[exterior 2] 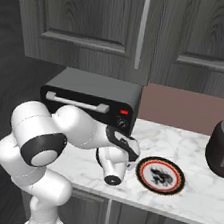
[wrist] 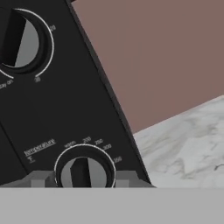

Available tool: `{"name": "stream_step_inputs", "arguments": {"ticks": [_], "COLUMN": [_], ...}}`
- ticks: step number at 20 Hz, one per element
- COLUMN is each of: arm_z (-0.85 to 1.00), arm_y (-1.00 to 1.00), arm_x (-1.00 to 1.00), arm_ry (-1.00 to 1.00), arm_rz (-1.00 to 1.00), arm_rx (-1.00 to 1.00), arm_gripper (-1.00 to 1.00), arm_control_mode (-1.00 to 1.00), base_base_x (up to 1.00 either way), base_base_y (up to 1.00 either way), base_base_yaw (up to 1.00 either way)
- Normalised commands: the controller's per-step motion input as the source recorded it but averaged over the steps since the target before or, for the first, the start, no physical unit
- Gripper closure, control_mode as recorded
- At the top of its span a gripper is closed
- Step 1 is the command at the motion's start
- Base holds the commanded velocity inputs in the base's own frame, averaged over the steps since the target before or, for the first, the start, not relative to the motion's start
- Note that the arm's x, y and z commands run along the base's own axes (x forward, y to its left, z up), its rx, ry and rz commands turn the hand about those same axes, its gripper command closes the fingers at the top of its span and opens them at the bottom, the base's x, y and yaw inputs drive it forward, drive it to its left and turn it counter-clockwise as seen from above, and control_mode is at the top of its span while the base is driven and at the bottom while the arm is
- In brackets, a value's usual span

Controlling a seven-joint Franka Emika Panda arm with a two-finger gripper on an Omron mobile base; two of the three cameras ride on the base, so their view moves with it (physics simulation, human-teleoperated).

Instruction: Pull the toaster oven rack outwards. Pick up the baguette from the plate and place it on the toaster oven rack. Close the toaster oven door fully and set the temperature to the lowest setting.

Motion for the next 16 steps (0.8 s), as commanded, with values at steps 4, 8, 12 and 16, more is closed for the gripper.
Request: {"name": "stream_step_inputs", "arguments": {"ticks": [4,8,12,16], "arm_z": [0.00,0.00,0.00,0.00], "arm_y": [-0.32,-0.03,0.00,0.00], "arm_x": [0.11,0.00,0.00,0.00], "arm_ry": [0.00,0.00,0.00,0.00], "arm_rz": [0.10,0.04,0.00,0.00], "arm_rx": [0.00,0.00,0.00,0.00], "arm_gripper": [1.00,1.00,1.00,1.00], "arm_control_mode": [-1.00,-1.00,-1.00,-1.00], "base_base_x": [0.00,0.00,0.00,0.00], "base_base_y": [0.00,0.00,0.00,0.00], "base_base_yaw": [0.00,0.00,0.00,0.00]}}
